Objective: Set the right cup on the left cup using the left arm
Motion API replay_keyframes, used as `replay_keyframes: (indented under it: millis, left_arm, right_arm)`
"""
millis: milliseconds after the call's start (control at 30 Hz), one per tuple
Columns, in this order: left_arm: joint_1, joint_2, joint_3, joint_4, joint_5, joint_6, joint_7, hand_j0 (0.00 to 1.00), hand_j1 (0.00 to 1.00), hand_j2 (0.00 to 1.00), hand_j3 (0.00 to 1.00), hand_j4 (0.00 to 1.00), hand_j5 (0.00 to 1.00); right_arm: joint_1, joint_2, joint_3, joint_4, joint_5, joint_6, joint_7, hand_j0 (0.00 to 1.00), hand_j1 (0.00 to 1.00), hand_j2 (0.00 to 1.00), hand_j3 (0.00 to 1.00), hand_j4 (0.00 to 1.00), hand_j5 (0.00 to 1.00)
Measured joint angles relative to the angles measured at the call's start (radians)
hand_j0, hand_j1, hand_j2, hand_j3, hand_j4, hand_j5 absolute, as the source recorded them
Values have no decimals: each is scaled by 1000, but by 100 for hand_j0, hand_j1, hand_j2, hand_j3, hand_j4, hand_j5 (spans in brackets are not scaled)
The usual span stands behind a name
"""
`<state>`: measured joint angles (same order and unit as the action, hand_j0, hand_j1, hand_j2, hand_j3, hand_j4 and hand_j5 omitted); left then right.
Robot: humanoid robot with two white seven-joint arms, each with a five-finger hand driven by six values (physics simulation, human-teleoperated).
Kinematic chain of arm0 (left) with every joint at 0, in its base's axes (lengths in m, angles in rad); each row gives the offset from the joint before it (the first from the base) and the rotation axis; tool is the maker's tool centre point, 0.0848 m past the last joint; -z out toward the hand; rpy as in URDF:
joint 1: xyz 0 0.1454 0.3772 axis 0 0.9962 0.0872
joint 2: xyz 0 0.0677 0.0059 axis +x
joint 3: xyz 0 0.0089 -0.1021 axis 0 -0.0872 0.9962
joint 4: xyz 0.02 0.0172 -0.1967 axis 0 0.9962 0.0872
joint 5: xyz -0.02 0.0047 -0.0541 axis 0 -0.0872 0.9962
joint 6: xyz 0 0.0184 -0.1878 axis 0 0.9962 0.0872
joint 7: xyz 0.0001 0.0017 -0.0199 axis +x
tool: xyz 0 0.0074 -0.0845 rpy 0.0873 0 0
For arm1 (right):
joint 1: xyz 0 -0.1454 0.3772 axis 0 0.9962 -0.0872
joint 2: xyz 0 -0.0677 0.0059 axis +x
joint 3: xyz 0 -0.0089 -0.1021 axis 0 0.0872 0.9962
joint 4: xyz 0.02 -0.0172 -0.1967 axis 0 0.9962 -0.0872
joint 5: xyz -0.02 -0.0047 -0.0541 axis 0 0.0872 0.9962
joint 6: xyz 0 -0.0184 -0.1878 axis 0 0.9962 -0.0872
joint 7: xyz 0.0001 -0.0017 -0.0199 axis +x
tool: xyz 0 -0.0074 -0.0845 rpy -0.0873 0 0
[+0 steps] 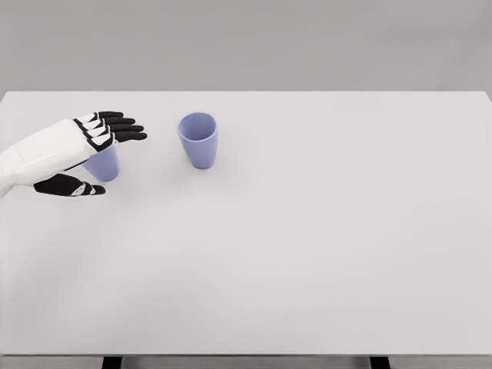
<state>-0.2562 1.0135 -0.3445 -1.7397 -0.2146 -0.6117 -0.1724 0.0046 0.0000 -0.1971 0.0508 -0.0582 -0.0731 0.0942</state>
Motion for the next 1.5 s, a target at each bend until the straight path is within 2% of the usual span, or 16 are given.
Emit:
replay_keyframes:
  millis: [367,633,700,733,767,833,900,1000,1067,1100,1167,1200,1267,1367,1433,1500]
  left_arm:
    - [-2,3,9,2,-4,0,-1,100,100,100,100,100,100]
    - [-14,-1,20,7,-81,0,-5,100,100,100,100,100,100]
    - [-69,12,21,7,-115,0,-38,100,100,100,100,100,100]
    - [-111,21,21,8,-114,0,-89,100,100,100,100,100,100]
    - [-161,27,20,8,-86,1,-162,100,100,100,100,100,100]
    - [-213,26,14,8,-1,-4,-297,100,100,100,100,100,100]
    - [-299,-12,11,6,95,0,-366,100,100,100,100,100,100]
    - [-345,-63,3,6,157,33,-412,100,100,100,100,100,100]
    - [-429,-83,-36,9,167,118,-426,100,100,100,100,100,100]
    - [-507,-88,-76,14,179,181,-429,100,100,100,100,100,100]
    - [-628,-97,-191,42,177,263,-434,100,100,100,100,100,100]
    - [-666,-103,-256,67,186,289,-435,100,100,100,100,100,100]
    - [-687,-116,-362,104,188,319,-437,100,100,100,100,100,100]
    - [-781,-132,-497,143,192,338,-438,100,100,100,100,100,100]
    - [-831,-145,-567,163,193,344,-438,100,100,100,100,100,100]
    - [-847,-165,-611,186,191,350,-439,100,100,100,100,100,100]
  right_arm:
    - [2,0,-1,3,1,1,-2,100,100,100,100,100,100]
    - [0,0,-2,3,2,1,-2,100,100,100,100,100,100]
    - [0,0,-2,3,1,0,-2,100,100,100,100,100,100]
    - [2,0,-2,3,1,1,-2,100,100,100,100,100,100]
    - [2,0,-2,3,1,0,-2,100,100,100,100,100,100]
    - [0,0,-2,3,1,1,-2,100,100,100,100,100,100]
    - [2,0,-2,3,1,1,-2,100,100,100,100,100,100]
    - [2,0,-2,3,2,0,-2,100,100,100,100,100,100]
    - [0,0,-2,3,1,0,-2,100,100,100,100,100,100]
    - [2,0,-2,3,1,0,-2,100,100,100,100,100,100]
    - [2,0,-2,3,2,1,-2,100,100,100,100,100,100]
    - [0,0,-2,3,2,1,-2,100,100,100,100,100,100]
    - [0,0,-2,3,2,1,-2,100,100,100,100,100,100]
    - [2,0,-2,3,2,1,-2,100,100,100,100,100,100]
    - [2,0,-2,3,2,1,-2,100,100,100,100,100,100]
    - [0,0,-2,3,2,1,-2,100,100,100,100,100,100]
